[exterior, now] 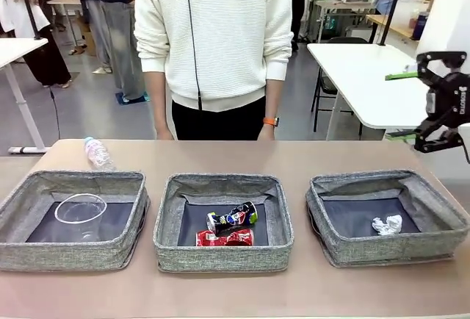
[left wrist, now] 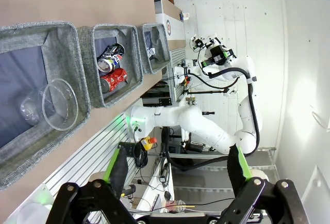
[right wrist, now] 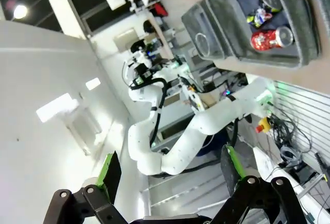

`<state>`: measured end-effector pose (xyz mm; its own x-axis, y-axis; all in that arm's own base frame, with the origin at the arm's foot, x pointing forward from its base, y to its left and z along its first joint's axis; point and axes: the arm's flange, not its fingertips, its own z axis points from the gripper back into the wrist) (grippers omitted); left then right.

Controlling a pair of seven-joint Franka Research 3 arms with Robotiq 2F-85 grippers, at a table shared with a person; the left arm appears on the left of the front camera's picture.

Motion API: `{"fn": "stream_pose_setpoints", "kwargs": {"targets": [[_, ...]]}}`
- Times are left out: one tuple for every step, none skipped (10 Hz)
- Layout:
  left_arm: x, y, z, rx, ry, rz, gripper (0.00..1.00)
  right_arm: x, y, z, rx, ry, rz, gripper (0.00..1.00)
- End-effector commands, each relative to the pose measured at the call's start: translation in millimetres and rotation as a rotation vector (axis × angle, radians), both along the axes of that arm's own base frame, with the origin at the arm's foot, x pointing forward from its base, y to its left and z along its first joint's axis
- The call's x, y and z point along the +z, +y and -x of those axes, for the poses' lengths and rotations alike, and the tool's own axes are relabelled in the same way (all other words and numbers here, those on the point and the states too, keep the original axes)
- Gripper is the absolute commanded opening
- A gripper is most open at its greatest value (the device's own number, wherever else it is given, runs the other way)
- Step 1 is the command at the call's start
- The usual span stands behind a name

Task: Sort the waste into the appropriate baskets.
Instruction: Place the picked waste into the Fabric basket indicated by the person, then pick up the waste item pointed out by the person.

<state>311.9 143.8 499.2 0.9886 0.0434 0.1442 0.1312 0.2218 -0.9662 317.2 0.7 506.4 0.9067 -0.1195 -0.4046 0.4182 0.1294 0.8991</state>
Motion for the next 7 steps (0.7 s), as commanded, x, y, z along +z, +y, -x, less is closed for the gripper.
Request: {"fn": "stream_pose_setpoints", "kwargs": {"targets": [[-0.5, 0.0, 2.9, -0.008, -0.005, -0.005, 1.00, -1.1, -2.0, -0.4, -0.005, 0.005, -0.010, 1.00], [-0.5, 0.0, 2.9, -0.008, -0.005, -0.005, 1.00, -1.1, -2.0, -0.4, -0.005, 0.005, -0.010, 1.00], [-0.5, 0.0, 2.9, -0.008, -0.005, -0.005, 1.00, -1.1, -2.0, -0.4, -0.005, 0.005, -0.010, 1.00], [-0.5, 0.0, 2.9, -0.008, -0.005, -0.005, 1.00, -1.1, -2.0, -0.4, -0.005, 0.005, -0.010, 1.00], [-0.5, 0.0, 2.9, -0.008, -0.005, -0.005, 1.00, -1.1, -2.0, -0.4, -0.005, 0.005, -0.010, 1.00], [-0.5, 0.0, 2.9, -0.008, -0.005, -0.005, 1.00, -1.1, -2.0, -0.4, -0.005, 0.005, -0.010, 1.00], [-0.5, 0.0, 2.9, -0.008, -0.005, -0.005, 1.00, -1.1, -2.0, -0.4, -0.005, 0.005, -0.010, 1.00]]}}
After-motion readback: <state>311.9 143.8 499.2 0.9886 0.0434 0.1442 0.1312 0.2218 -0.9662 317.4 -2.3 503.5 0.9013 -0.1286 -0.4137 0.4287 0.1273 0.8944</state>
